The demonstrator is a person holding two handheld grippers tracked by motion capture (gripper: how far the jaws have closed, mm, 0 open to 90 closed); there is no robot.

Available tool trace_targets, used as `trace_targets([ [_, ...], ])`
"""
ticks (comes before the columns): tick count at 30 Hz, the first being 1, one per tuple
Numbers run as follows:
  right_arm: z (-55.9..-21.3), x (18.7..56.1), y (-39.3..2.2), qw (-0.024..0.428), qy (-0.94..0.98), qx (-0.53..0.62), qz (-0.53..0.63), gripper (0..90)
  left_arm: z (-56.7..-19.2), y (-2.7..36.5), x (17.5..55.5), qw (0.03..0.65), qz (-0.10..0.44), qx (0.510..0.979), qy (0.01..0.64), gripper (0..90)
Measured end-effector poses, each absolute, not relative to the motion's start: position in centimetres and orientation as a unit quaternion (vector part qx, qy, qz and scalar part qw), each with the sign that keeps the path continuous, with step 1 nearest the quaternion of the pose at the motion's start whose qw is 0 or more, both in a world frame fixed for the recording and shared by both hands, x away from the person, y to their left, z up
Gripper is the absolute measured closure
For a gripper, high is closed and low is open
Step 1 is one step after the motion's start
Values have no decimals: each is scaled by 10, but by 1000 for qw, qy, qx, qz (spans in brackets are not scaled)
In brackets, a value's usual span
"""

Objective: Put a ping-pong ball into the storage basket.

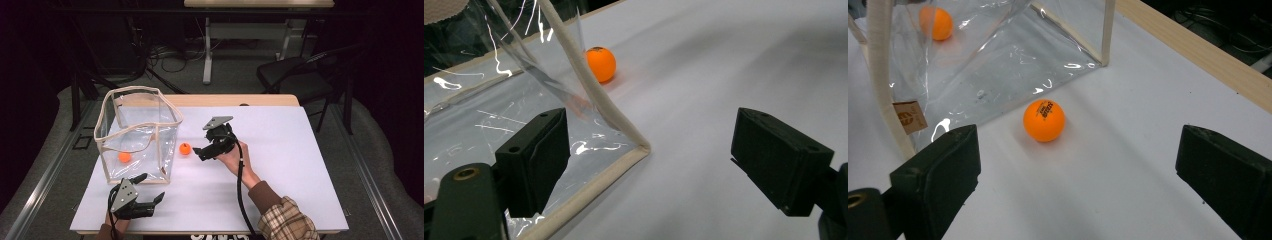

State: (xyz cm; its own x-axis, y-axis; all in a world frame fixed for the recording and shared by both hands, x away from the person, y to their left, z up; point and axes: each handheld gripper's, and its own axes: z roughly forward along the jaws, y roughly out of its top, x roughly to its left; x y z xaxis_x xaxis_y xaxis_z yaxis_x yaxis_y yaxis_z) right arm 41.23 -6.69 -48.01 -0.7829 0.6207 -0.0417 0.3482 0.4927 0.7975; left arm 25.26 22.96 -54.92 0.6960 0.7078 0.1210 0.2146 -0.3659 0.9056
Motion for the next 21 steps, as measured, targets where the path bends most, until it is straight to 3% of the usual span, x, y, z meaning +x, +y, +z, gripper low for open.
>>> trace_targets([
  [21, -497, 423, -54, 155, 857, 288, 398, 9, -550, 230, 252, 480, 257, 786, 294, 159],
])
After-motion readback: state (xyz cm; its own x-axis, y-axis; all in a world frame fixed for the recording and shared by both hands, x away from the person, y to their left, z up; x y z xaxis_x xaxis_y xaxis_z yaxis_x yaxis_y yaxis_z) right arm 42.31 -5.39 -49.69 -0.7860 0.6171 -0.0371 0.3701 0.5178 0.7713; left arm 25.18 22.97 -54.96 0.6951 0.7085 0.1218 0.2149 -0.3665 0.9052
